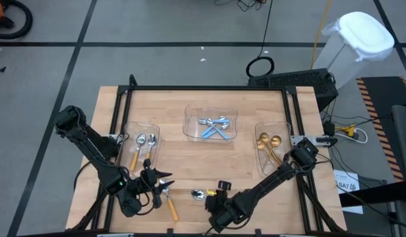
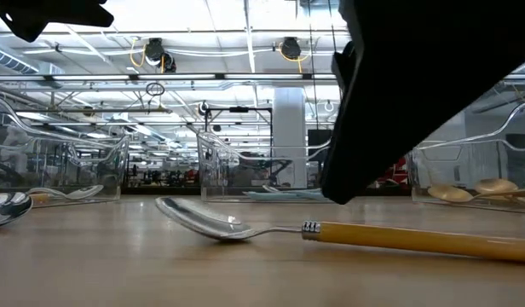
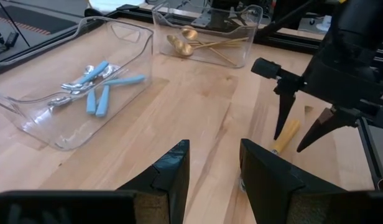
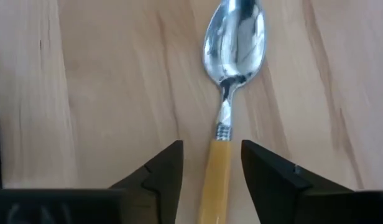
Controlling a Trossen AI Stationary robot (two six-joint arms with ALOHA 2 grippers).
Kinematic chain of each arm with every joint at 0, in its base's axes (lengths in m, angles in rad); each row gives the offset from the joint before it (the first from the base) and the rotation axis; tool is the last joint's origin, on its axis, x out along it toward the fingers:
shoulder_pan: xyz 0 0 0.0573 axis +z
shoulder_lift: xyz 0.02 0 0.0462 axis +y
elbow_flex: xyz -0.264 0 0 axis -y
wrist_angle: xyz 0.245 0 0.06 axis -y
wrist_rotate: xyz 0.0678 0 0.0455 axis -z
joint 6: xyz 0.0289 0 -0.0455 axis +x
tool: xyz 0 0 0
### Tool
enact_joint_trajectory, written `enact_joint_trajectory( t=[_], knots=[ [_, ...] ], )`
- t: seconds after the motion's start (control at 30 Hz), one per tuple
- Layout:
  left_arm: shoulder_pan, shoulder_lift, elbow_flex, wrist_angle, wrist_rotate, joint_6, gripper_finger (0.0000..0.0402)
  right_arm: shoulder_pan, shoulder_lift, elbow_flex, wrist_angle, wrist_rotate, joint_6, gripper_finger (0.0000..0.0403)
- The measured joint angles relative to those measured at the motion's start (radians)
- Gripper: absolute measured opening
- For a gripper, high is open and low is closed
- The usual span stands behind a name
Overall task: Sort silverware by color (type)
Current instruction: Put the yellow spoon into the left transparent bin
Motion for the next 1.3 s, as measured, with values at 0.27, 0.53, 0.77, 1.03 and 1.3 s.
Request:
enact_joint_trajectory(
  t=[0.27, 0.53, 0.77, 1.03, 1.3],
  knots=[
    [0.0, 0.0, 0.0, 0.004, 0.0, 0.0, 0.0141, -0.031, 0.053, 0.001, 0.016, -0.058, -0.028, 0.0161],
    [0.0, 0.0, 0.0, 0.004, 0.0, 0.003, 0.0141, -0.051, 0.064, 0.003, 0.023, -0.12, 0.007, 0.0081],
    [0.0, 0.0, 0.0, 0.003, 0.0, 0.005, 0.0141, -0.065, 0.065, 0.003, 0.024, -0.106, 0.008, 0.0037],
    [0.0, 0.0, 0.0, 0.003, 0.0, 0.005, 0.0141, -0.07, 0.028, -0.005, 0.029, -0.033, -0.041, 0.0037],
    [0.0, 0.001, 0.0, 0.004, 0.0, 0.004, 0.0141, -0.035, -0.052, -0.002, 0.033, 0.2, -0.084, 0.0037]
  ],
)
